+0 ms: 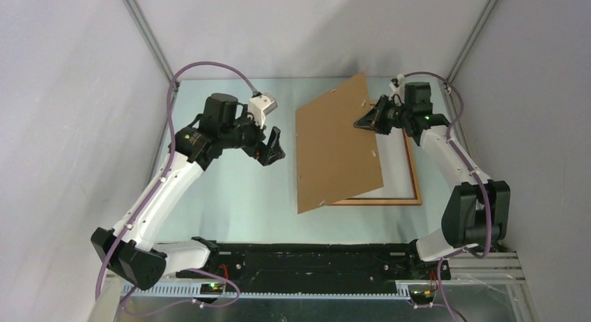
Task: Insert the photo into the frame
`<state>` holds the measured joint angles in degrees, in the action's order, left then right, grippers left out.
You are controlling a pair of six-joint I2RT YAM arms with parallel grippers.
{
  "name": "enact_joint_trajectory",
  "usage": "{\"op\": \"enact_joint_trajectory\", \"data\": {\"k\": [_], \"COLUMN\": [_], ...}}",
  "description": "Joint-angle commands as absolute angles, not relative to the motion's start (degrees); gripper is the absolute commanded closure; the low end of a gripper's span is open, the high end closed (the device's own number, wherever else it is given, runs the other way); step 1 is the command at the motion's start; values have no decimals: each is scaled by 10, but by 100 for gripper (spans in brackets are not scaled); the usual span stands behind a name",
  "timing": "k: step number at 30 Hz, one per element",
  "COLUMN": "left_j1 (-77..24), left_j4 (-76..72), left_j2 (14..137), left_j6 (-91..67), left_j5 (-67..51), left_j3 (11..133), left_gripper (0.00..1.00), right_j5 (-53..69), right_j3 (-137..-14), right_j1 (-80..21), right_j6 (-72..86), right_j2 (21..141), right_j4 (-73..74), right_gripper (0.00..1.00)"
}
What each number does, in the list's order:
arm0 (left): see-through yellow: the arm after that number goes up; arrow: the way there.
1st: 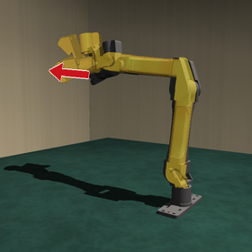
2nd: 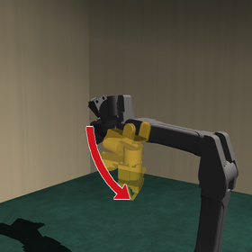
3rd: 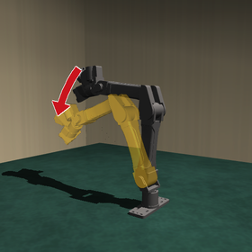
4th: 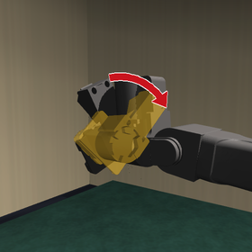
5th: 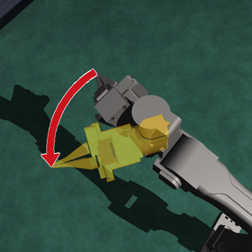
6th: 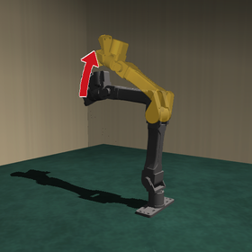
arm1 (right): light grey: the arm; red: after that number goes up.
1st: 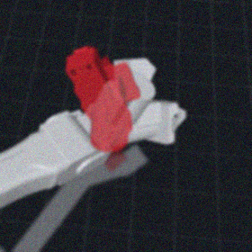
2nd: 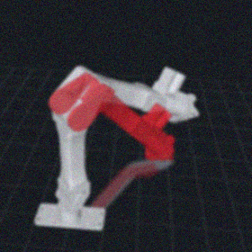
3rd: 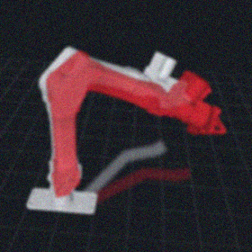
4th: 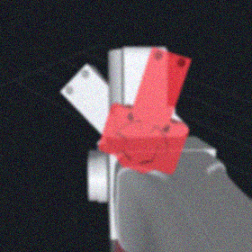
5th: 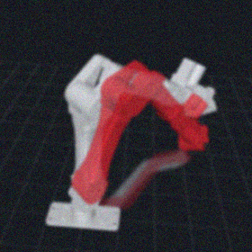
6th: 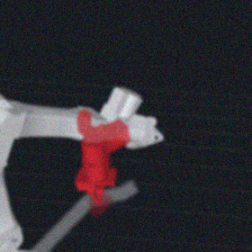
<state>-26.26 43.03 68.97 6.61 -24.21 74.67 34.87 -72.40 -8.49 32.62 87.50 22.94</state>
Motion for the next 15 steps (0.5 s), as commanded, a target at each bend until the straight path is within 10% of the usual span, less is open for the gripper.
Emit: {"op": "enact_joint_trajectory", "data": {"k": [1, 15], "left_j1": [-265, -265], "left_j4": [420, 420], "left_j2": [699, 754], "left_j6": [80, 77], "left_j5": [-257, -279], "left_j3": [783, 829], "left_gripper": [4, 4], "right_j5": [444, 534], "right_j3": [-686, -634], "right_j1": [-42, 105], "right_j6": [412, 483], "right_j2": [796, 697], "right_j4": [84, 40], "right_gripper": [100, 100]}}
